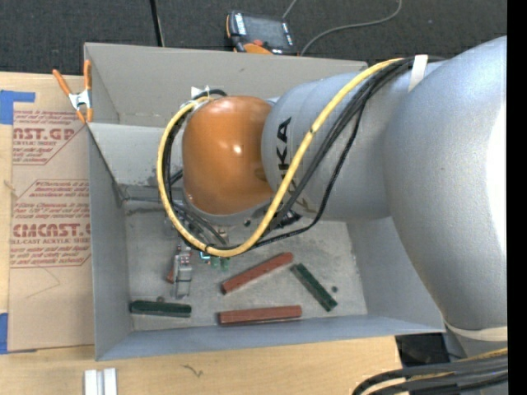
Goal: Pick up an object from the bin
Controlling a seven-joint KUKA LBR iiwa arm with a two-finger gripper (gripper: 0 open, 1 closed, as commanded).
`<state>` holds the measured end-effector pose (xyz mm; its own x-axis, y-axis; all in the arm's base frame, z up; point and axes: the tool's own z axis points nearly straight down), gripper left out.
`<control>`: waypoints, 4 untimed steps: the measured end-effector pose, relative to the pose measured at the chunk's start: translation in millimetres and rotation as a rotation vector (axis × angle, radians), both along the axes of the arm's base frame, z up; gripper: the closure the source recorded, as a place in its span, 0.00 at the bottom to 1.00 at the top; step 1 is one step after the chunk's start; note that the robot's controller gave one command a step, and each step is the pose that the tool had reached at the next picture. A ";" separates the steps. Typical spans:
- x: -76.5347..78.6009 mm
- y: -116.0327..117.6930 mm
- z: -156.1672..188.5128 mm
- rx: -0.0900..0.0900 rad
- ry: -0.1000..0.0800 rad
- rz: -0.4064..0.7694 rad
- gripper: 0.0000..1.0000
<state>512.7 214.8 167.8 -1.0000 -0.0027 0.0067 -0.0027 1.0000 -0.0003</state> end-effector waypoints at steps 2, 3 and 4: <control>3.7 -161.2 -98.5 -0.002 -0.005 -0.044 0.00; 4.1 -157.3 -98.0 0.001 -0.006 -0.039 1.00; 14.1 -163.9 63.5 0.002 -0.017 -0.099 1.00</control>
Offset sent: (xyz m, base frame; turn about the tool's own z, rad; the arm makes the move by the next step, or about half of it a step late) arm 0.0161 -0.0998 -0.0933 0.0059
